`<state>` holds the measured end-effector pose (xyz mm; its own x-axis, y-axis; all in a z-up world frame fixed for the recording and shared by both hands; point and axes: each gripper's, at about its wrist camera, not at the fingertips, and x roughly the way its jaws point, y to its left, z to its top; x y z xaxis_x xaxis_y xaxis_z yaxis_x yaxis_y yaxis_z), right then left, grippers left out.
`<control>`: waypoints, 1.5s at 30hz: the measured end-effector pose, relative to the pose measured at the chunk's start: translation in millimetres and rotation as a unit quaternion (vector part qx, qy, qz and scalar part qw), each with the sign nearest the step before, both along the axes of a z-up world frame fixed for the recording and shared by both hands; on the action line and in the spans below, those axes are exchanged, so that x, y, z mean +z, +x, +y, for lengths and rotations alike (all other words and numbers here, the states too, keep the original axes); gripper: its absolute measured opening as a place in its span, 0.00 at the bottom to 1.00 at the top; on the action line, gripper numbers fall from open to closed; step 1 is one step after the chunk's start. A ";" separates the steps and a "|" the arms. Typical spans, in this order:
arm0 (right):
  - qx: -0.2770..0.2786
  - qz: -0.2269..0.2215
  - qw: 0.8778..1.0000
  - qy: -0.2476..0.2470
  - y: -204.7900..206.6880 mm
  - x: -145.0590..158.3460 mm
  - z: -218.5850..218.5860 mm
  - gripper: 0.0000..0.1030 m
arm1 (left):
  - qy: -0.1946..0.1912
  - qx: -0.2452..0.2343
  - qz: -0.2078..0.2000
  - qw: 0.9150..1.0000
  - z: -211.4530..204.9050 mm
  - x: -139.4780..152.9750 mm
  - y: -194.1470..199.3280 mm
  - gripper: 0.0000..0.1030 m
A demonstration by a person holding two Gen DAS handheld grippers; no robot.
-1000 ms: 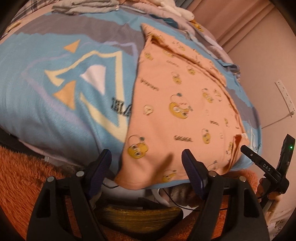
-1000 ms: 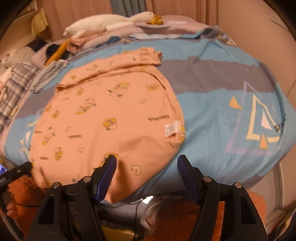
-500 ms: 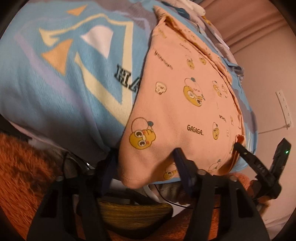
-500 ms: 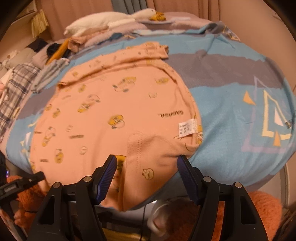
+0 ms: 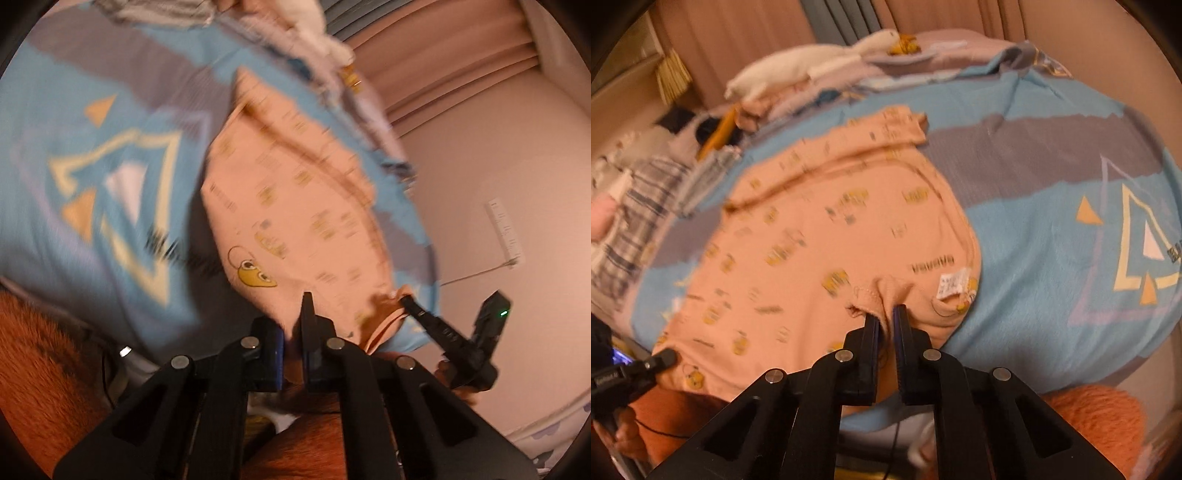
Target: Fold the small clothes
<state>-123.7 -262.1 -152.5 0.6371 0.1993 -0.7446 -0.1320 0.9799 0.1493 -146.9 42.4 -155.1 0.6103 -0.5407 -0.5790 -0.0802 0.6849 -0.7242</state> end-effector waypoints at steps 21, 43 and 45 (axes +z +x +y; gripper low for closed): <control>-0.047 0.000 0.998 0.050 86.5 34.8 -19.2 0.09 | 0.009 0.009 0.016 1.000 16.3 21.0 130.0 0.06; -0.088 0.036 0.995 0.008 160.9 -4.2 -29.0 0.09 | 0.092 0.027 0.067 0.993 31.7 -21.4 189.5 0.46; -0.096 0.025 0.995 0.007 159.9 1.4 -33.0 0.09 | 0.113 0.040 0.054 0.991 36.4 -12.8 185.0 0.48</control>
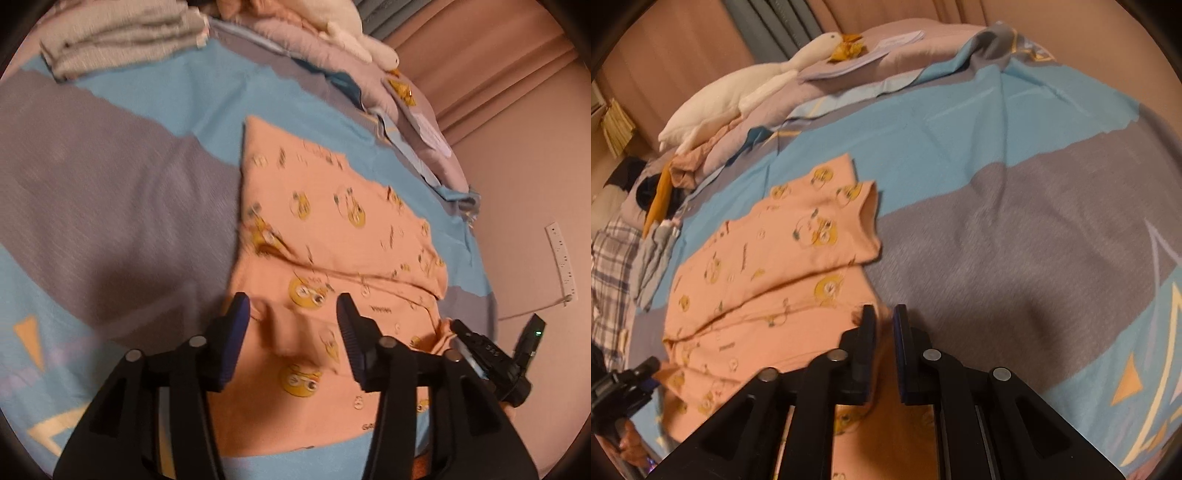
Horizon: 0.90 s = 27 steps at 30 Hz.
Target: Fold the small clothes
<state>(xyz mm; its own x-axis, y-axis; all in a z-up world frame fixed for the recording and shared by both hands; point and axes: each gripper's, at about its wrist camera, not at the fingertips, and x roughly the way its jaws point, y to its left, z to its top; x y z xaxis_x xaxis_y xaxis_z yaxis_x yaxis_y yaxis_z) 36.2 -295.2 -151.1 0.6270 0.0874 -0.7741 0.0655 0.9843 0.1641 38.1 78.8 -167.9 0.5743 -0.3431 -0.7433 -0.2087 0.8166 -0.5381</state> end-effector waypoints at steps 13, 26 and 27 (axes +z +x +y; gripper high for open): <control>-0.013 -0.006 0.998 -0.055 -18.8 11.2 -28.6 0.42 | 0.058 -0.022 0.013 0.998 3.4 -5.7 -27.2 0.30; 0.059 0.036 0.996 -0.060 -8.1 -14.6 -10.5 0.43 | 0.122 -0.058 0.019 0.991 -21.7 -30.4 23.8 0.30; 0.062 0.035 0.996 -0.057 -5.9 -13.7 -10.0 0.43 | 0.119 -0.053 0.019 0.991 -19.4 -30.0 27.9 0.30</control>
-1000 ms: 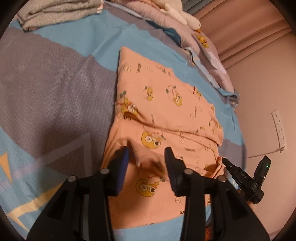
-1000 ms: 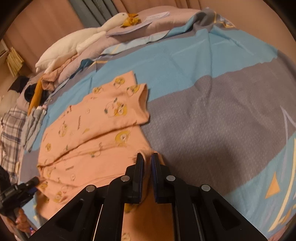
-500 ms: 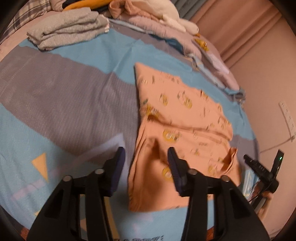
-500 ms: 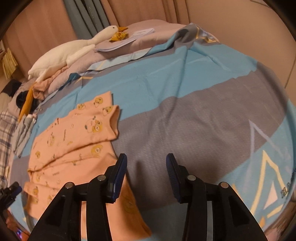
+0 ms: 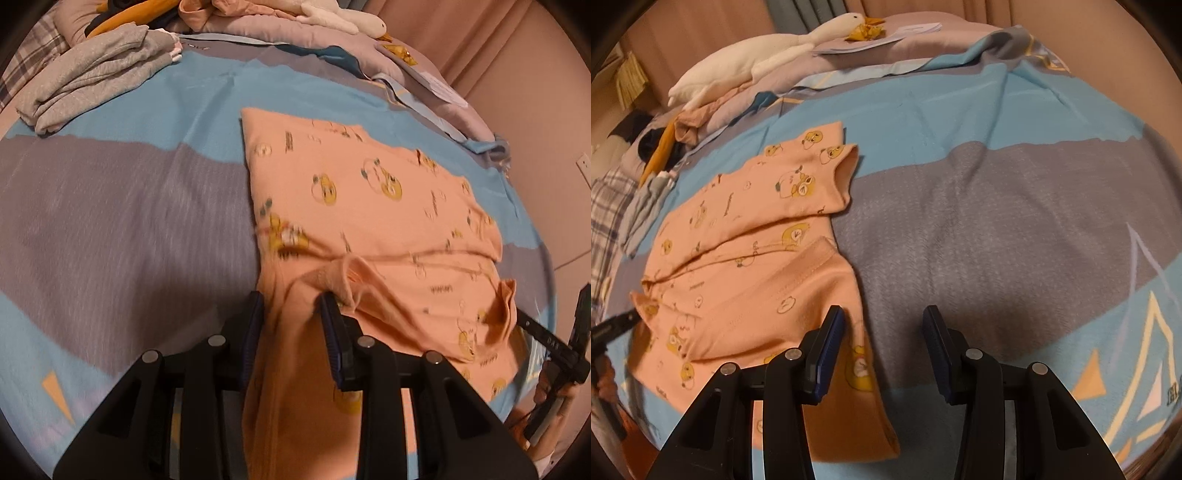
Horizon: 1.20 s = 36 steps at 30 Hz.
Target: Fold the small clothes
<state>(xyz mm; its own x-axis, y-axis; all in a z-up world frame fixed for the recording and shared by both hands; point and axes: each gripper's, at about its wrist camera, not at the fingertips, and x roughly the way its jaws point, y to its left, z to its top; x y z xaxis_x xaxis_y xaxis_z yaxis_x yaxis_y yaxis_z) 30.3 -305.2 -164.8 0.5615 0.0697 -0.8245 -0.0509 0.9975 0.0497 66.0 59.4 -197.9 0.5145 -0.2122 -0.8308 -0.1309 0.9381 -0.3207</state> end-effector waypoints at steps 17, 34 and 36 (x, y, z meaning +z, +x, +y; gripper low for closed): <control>0.040 -0.001 0.998 0.057 26.7 -8.6 15.0 0.31 | -0.015 -0.001 -0.029 0.999 6.5 21.8 -2.9 0.32; -0.017 -0.069 0.988 0.136 13.5 7.3 -29.3 0.06 | 0.056 -0.068 -0.019 0.996 -31.5 6.5 4.2 0.49; -0.017 -0.068 0.989 0.133 14.3 6.7 -27.6 0.06 | 0.068 -0.070 -0.011 0.995 -33.8 0.7 8.8 0.47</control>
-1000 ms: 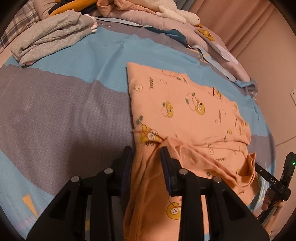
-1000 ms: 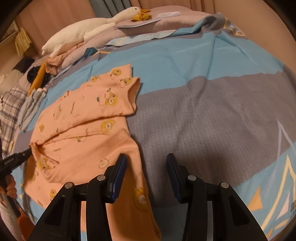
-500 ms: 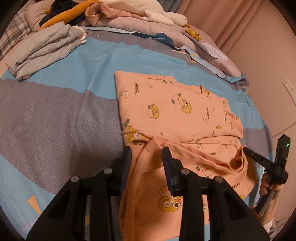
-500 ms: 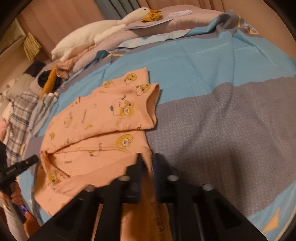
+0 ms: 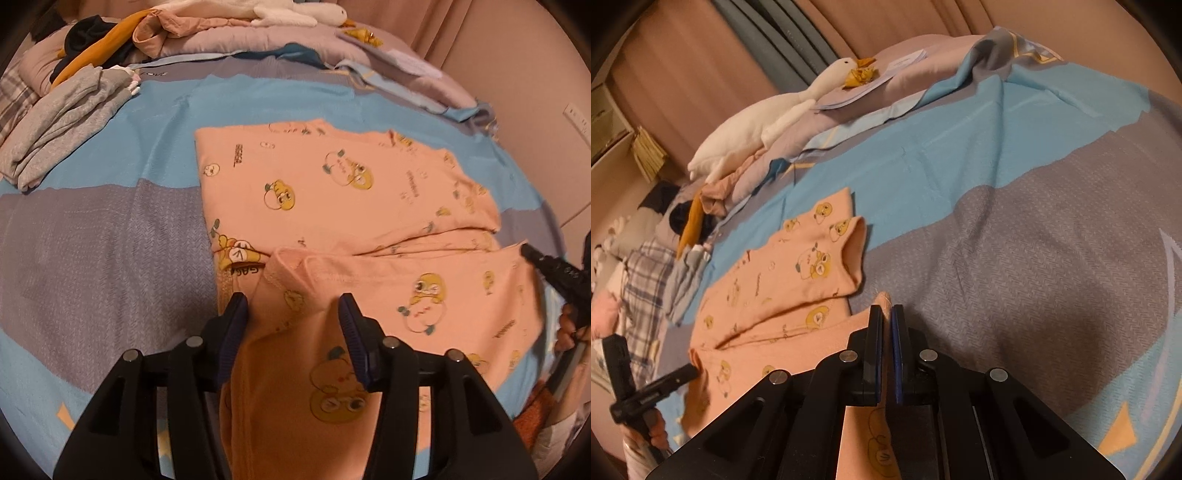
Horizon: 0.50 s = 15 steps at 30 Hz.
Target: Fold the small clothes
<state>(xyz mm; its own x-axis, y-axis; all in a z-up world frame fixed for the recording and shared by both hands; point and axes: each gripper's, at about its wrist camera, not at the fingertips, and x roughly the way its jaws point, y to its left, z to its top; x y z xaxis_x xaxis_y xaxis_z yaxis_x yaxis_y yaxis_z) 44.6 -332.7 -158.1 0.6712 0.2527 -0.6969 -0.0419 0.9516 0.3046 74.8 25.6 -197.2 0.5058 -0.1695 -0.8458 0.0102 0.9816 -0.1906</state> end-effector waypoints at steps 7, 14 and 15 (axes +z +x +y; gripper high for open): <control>0.000 0.006 1.000 -0.012 1.2 -3.6 2.6 0.06 | 0.019 0.010 -0.028 0.999 -0.1 -5.0 4.1 0.13; 0.002 -0.005 1.000 -0.023 -4.1 1.8 6.1 0.06 | -0.046 0.047 -0.072 0.995 10.5 26.8 -10.6 0.08; 0.004 -0.010 1.000 -0.026 -5.7 5.1 8.0 0.06 | -0.050 0.050 -0.077 0.995 9.8 32.4 -12.4 0.08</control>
